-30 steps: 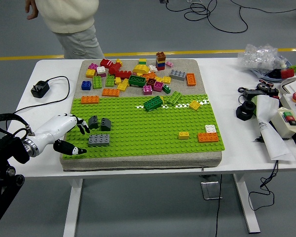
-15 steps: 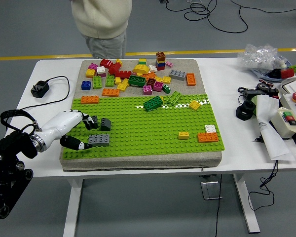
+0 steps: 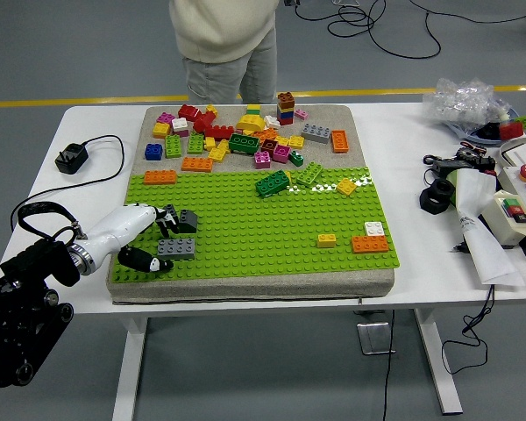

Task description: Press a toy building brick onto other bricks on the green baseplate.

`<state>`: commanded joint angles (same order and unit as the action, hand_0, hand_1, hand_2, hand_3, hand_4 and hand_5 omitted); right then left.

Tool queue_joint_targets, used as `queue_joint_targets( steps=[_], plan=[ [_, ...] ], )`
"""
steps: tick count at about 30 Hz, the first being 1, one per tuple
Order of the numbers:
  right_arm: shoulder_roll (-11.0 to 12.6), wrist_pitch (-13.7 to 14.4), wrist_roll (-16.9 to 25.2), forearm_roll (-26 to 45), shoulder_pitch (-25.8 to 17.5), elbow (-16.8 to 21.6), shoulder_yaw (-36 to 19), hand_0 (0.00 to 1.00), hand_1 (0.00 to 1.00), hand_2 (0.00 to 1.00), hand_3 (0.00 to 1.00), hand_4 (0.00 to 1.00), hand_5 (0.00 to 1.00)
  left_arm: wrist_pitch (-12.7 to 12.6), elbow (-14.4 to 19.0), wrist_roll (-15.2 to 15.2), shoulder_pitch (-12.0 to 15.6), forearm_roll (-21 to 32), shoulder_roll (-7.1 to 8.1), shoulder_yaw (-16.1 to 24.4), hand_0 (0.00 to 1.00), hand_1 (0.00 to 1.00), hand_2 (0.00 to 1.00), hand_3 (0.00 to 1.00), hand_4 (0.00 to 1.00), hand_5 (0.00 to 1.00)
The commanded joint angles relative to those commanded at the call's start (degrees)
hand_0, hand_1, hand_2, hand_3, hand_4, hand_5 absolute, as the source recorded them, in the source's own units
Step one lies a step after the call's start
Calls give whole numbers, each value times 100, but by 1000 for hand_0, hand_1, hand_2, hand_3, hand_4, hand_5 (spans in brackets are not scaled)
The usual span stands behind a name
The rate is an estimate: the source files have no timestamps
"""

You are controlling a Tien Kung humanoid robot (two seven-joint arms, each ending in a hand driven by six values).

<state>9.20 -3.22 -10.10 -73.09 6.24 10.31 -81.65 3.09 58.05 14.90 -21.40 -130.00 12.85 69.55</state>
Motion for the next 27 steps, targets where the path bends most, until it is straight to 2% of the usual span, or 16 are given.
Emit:
queue_joint_targets(
  steps=[4, 5, 10, 11, 16, 17, 27],
  plan=[
    [-4, 5, 3, 14, 11, 0, 4, 790, 726, 770, 783, 998, 698, -66, -86, 24, -35, 0, -28, -11, 858, 727, 545, 587, 925, 185],
    [-6, 5, 4, 20, 13, 0, 4, 790, 726, 770, 783, 998, 699, -94, -98, 32, -41, 0, -34, -11, 843, 678, 517, 513, 828, 146],
    [-9, 0, 5, 28, 9, 0, -4, 790, 726, 770, 783, 998, 699, -138, -117, 42, -60, 0, -44, -11, 843, 678, 517, 513, 828, 146],
    [-9, 0, 7, 31, 8, 0, -5, 790, 726, 770, 783, 998, 698, -141, -125, 46, -59, 0, -46, -11, 803, 573, 504, 482, 763, 159],
    [-10, 1, 12, 35, 13, 0, -13, 790, 726, 770, 783, 998, 698, -132, -141, 61, -44, 0, -41, -23, 803, 573, 504, 482, 763, 159],
    [-10, 2, 13, 36, 13, 0, -13, 790, 726, 770, 783, 998, 699, -129, -142, 64, -41, 0, -39, -24, 757, 542, 507, 487, 748, 143],
    [-6, 10, 11, 33, 15, 0, -24, 790, 726, 770, 783, 998, 699, -82, -106, 92, -12, 0, -38, -3, 722, 537, 518, 499, 769, 161]
  ],
)
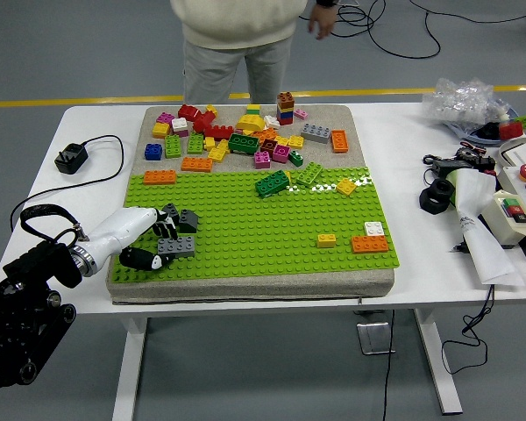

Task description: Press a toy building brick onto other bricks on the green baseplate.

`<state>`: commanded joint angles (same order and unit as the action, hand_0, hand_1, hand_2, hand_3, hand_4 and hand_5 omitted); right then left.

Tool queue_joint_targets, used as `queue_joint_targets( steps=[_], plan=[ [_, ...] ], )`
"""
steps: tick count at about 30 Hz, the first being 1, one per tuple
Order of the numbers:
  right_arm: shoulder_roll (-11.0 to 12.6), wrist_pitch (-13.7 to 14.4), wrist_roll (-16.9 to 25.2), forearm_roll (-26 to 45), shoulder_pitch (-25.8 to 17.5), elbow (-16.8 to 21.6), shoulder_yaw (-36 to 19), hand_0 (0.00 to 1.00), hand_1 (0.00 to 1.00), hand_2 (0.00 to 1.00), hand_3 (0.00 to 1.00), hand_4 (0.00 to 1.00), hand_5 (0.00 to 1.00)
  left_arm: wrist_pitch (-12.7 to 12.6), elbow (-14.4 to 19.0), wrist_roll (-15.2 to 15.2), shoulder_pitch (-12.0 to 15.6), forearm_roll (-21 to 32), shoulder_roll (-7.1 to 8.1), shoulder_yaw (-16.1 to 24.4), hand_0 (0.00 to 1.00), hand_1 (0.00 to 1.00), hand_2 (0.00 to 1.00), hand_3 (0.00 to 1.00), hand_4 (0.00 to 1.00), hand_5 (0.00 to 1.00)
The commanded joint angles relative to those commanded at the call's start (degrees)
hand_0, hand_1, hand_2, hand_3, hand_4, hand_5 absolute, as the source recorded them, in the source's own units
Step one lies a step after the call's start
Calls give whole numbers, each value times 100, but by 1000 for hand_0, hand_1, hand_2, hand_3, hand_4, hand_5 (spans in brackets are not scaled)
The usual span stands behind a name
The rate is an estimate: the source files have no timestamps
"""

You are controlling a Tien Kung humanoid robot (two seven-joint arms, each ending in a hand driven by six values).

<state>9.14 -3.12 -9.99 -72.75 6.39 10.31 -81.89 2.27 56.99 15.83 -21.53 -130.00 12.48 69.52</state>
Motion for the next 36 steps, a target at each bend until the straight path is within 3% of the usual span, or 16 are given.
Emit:
queue_joint_targets(
  steps=[16, 36],
  plan=[
    [1, -14, 16, -11, -12, 0, -37, 790, 726, 770, 783, 998, 700, 62, 471, -40, 149, 105, -60, 195, 690, 528, 521, 507, 770, 167],
    [-4, -7, 12, -15, -7, 0, -36, 790, 726, 769, 783, 998, 700, 40, 246, -46, 181, 124, -252, 54, 679, 524, 522, 507, 769, 170]
  ],
)
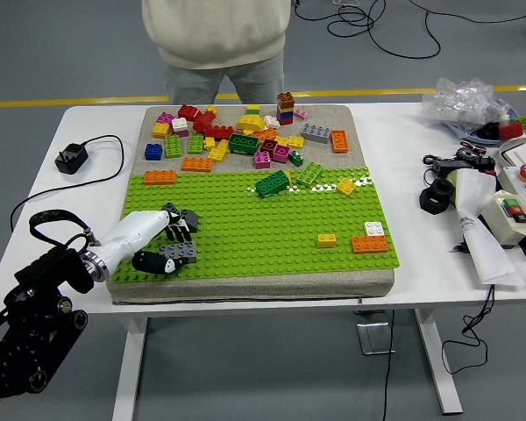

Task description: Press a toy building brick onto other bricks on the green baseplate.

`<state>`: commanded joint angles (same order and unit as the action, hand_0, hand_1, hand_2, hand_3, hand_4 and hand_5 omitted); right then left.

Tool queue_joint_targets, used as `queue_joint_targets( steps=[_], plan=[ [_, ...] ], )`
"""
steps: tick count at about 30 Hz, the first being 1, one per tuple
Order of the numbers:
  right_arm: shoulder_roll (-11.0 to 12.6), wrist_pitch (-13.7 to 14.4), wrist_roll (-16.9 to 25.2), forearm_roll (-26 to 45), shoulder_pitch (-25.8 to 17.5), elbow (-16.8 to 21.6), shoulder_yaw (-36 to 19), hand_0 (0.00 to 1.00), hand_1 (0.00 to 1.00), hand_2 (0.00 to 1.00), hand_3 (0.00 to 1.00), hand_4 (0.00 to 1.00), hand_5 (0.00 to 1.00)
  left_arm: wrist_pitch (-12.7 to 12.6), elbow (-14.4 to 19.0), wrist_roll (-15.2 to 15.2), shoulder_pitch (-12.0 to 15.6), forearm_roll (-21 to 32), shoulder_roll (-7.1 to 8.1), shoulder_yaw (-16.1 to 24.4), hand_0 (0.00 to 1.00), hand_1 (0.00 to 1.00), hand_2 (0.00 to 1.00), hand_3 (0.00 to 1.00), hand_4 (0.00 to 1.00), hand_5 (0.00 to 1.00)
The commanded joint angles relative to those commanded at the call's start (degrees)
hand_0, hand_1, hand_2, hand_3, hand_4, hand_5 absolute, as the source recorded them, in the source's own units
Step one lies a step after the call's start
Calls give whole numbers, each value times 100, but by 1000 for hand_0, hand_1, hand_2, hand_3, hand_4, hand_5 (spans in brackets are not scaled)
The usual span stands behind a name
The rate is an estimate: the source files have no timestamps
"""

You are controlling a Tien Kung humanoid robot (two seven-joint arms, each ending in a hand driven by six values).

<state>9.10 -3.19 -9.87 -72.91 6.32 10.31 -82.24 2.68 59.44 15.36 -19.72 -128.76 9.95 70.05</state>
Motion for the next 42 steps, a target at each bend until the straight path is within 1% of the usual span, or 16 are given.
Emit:
queue_joint_targets(
  steps=[10, 13, 14, 19, 20, 22, 27, 34, 39, 42],
  plan=[
    [-3, 4, -1, -21, -2, 0, -10, 790, 726, 769, 783, 998, 700, -22, -64, 31, 23, 17, 13, -68, 673, 521, 520, 506, 768, 160],
    [-5, 0, -4, -28, -10, 0, -13, 790, 726, 769, 783, 998, 700, -66, -28, 46, 28, 77, 11, -66, 673, 521, 520, 506, 768, 160],
    [-6, -1, -5, -30, -12, 0, -13, 790, 726, 769, 783, 998, 699, -69, -20, 46, 28, 84, 10, -64, 647, 514, 527, 512, 760, 150],
    [-10, 5, -4, -32, -17, 0, -12, 790, 726, 769, 783, 998, 699, -58, -22, 59, 20, 115, 10, -32, 647, 514, 527, 512, 760, 150],
    [-10, 7, -4, -33, -15, 0, -12, 790, 725, 769, 783, 998, 698, -66, -26, 66, 24, 131, 12, -34, 629, 505, 530, 519, 755, 113],
    [-10, 9, -5, -35, -11, 0, -14, 790, 725, 769, 783, 998, 698, -80, -31, 75, 30, 153, 14, -37, 629, 505, 530, 519, 755, 113],
    [-8, 1, -11, -35, -16, 0, -17, 790, 725, 769, 783, 998, 699, -124, 38, 78, 23, 204, 4, 42, 630, 504, 529, 520, 752, 109],
    [-7, 6, -7, -24, -4, 0, -15, 790, 725, 769, 783, 998, 699, -150, 141, 69, -18, 248, -15, 51, 631, 506, 529, 521, 757, 107],
    [-9, 7, -8, -19, -2, 0, -18, 790, 726, 769, 782, 998, 699, -123, 143, 65, -37, 218, -35, 43, 630, 504, 527, 518, 762, 111],
    [-4, 3, -12, -21, -8, 0, -27, 790, 726, 769, 782, 998, 699, -99, 236, 64, -7, 192, -8, 67, 630, 504, 527, 518, 762, 111]
  ],
)
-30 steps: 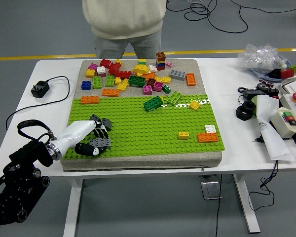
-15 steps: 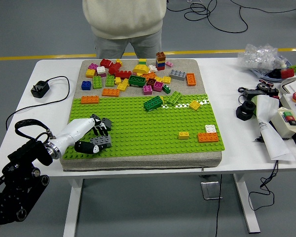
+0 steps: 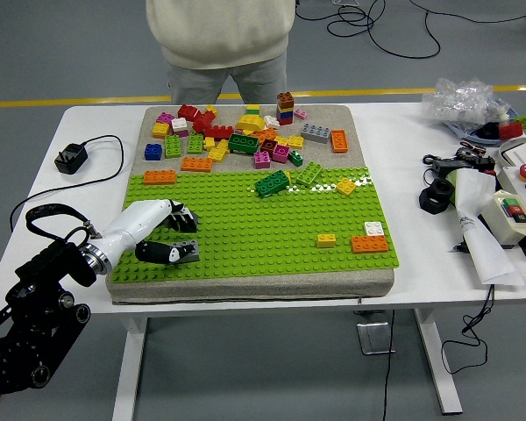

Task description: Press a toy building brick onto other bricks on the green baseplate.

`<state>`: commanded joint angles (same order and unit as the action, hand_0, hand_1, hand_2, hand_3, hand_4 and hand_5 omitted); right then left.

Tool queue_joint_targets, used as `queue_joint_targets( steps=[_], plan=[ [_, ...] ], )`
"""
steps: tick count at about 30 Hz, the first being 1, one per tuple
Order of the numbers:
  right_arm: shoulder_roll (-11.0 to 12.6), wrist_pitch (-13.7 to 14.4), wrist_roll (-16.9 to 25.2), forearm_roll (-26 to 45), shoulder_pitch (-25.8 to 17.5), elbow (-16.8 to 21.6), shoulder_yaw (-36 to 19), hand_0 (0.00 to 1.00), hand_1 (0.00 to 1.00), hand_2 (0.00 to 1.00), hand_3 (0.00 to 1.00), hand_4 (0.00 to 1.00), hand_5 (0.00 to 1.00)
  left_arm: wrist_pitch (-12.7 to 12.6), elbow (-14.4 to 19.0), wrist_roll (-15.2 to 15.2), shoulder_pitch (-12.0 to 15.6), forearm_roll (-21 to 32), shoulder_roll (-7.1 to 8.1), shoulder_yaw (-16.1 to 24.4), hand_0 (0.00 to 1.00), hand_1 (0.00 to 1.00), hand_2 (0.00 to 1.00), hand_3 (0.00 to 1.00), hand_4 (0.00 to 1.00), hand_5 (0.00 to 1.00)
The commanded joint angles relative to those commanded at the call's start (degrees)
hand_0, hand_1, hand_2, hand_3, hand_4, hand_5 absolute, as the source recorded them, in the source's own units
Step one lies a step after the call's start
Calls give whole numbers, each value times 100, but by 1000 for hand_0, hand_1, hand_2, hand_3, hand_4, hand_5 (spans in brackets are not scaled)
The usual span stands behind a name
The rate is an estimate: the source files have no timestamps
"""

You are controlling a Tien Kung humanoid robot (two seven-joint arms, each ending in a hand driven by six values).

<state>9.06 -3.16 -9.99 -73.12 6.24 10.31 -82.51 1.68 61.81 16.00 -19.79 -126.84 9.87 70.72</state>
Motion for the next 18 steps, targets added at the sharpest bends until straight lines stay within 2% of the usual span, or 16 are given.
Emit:
queue_joint_targets(
  steps=[7, 8, 13, 14, 18],
  plan=[
    [2, -6, 4, -3, -6, 0, -11, 790, 725, 770, 783, 998, 698, 106, 360, -31, 96, -139, 72, 201, 630, 501, 526, 512, 772, 110],
    [3, -4, 6, -2, -4, 0, -12, 790, 725, 769, 783, 998, 698, 170, 404, -25, 111, -192, 109, 251, 698, 521, 529, 504, 823, 122],
    [4, -4, 7, -1, -5, 0, -17, 790, 725, 769, 783, 998, 698, 352, 444, 2, 158, -316, 242, 337, 698, 521, 529, 504, 823, 122],
    [3, -4, 8, 1, -5, 0, -18, 789, 725, 769, 783, 998, 699, 383, 439, 5, 176, -316, 274, 348, 801, 578, 529, 512, 859, 115],
    [-1, -5, 11, 1, -3, 0, -23, 789, 725, 769, 783, 998, 699, 435, 372, 12, 222, -316, 376, 336, 801, 578, 529, 512, 859, 115]
  ],
)
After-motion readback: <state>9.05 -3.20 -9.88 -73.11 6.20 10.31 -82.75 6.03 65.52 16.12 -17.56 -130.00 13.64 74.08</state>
